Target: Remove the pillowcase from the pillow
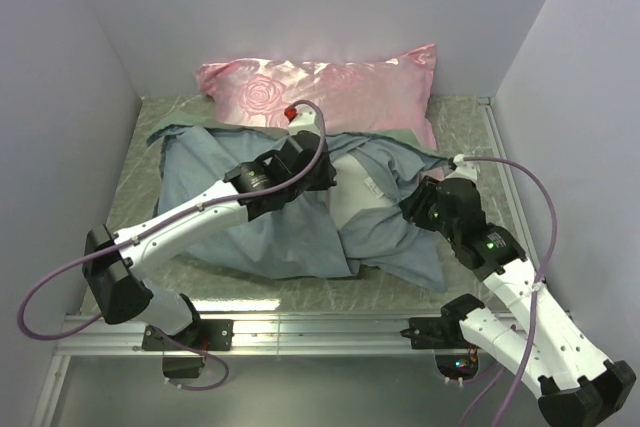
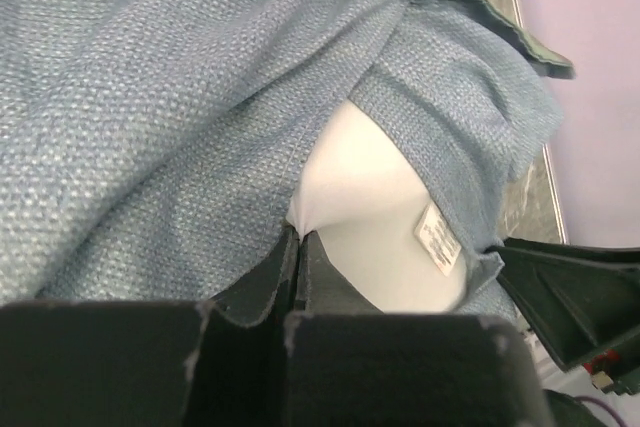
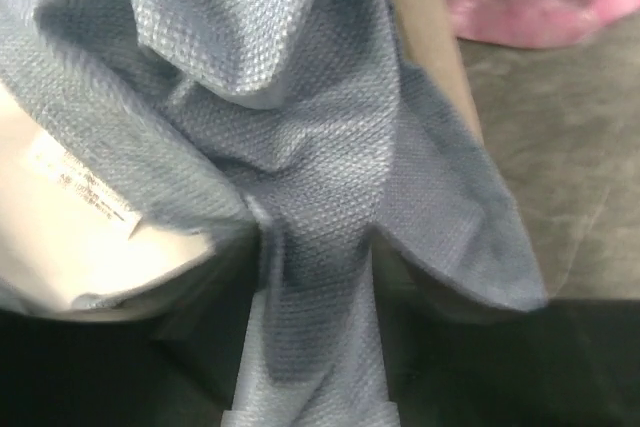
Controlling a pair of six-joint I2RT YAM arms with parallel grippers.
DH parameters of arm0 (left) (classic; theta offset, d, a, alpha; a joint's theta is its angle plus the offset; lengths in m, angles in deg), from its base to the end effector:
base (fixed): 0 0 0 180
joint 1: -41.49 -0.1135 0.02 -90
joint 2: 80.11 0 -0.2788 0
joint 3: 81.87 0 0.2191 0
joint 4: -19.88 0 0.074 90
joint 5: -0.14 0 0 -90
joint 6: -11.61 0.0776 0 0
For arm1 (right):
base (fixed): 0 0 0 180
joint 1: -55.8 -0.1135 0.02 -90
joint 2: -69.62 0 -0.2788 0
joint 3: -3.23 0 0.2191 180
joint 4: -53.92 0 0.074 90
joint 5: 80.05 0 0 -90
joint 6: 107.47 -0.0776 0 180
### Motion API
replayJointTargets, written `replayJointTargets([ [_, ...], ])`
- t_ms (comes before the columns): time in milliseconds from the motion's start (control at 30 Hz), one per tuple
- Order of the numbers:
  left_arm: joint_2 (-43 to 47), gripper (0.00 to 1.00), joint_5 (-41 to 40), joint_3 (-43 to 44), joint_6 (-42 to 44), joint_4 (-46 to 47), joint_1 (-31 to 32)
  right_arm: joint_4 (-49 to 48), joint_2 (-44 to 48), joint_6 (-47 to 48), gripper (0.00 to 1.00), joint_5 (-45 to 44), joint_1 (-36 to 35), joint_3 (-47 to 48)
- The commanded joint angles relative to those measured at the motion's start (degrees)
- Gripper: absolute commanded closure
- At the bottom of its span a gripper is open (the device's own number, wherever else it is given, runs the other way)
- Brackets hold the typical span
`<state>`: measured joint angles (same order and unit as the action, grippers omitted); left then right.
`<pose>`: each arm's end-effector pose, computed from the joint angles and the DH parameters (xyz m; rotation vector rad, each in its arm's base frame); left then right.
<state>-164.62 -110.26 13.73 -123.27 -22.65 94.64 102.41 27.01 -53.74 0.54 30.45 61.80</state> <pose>0.2217 -0.2507 0.3566 -0.0610 2.1496 -0.6532 0.1432 0.0538 0.2815 0.3029 2.1433 0.4544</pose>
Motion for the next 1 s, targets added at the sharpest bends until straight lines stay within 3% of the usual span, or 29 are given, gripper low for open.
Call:
replayJointTargets([
  [0, 3.4, 1.00, -5.1, 2.2, 0.1, 2.2, -1.4, -0.4, 1.1, 1.3, 0.42, 5.6, -0.5, 3.9],
  [233, 2.2, 1.00, -6.2, 6.9, 1.3, 1.1, -2.0, -1.2, 8.0, 0.6, 0.27, 4.9, -9.4, 3.0],
  [400, 1.1, 1.00, -5.5, 9.7, 1.6, 0.8, -2.6, 0.1, 11.0, 1.8, 0.16, 5.9, -10.3, 3.2],
  [967, 0.0, 1.00, -4.2, 18.6, 2.7, -2.3, -5.5, 1.9, 15.4, 0.5, 0.15, 0.4, -10.8, -2.9],
])
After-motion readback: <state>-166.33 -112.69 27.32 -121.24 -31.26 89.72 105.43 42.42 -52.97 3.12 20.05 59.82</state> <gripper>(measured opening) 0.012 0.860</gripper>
